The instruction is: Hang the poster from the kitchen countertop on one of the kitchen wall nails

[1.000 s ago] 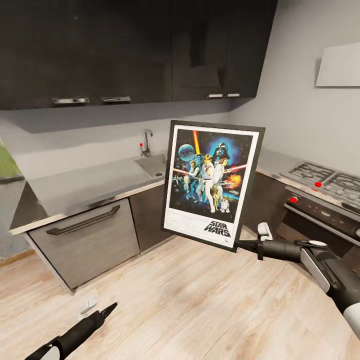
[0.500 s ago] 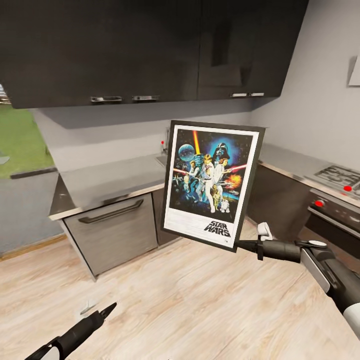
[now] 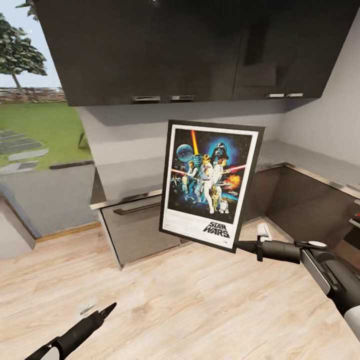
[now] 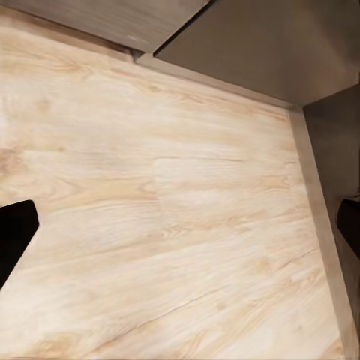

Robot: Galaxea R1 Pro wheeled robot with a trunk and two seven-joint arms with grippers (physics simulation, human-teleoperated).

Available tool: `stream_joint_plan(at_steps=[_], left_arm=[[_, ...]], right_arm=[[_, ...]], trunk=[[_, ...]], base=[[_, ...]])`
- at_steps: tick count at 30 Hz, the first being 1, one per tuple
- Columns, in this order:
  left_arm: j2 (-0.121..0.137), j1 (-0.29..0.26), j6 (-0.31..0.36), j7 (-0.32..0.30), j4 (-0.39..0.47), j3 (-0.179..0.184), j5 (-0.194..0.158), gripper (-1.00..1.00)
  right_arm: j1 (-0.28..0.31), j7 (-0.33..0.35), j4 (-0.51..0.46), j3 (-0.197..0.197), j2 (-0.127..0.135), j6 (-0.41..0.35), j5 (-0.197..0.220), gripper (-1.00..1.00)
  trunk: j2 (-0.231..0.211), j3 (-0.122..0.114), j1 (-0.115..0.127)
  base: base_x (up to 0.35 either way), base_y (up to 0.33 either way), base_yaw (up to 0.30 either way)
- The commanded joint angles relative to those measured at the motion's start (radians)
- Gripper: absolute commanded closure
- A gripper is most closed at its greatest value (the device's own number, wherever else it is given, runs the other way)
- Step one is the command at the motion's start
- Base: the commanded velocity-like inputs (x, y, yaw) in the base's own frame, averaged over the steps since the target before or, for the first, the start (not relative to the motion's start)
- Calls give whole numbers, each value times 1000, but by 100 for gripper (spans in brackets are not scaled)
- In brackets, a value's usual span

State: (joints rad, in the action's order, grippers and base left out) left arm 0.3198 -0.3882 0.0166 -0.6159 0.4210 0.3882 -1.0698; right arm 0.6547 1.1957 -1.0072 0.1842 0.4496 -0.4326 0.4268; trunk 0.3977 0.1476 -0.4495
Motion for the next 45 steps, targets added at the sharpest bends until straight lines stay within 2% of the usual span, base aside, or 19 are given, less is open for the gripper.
stream_joint_plan(at_steps=[1, 22, 45], left_arm=[[1, -1, 2, -2, -1, 6, -10, -100], [1, -1, 3, -4, 0, 3, -10, -100], [2, -1, 3, -3, -1, 3, -10, -100]], right_arm=[[0, 0, -1, 3, 1, -11, 10, 100], [-6, 1, -5, 3, 1, -12, 10, 100], [-11, 1, -5, 3, 1, -12, 10, 100]], trunk=[[2, 2, -1], [2, 11, -1], [2, 5, -1]], base=[[-73, 281, 287], [-107, 289, 266], [-111, 290, 16]])
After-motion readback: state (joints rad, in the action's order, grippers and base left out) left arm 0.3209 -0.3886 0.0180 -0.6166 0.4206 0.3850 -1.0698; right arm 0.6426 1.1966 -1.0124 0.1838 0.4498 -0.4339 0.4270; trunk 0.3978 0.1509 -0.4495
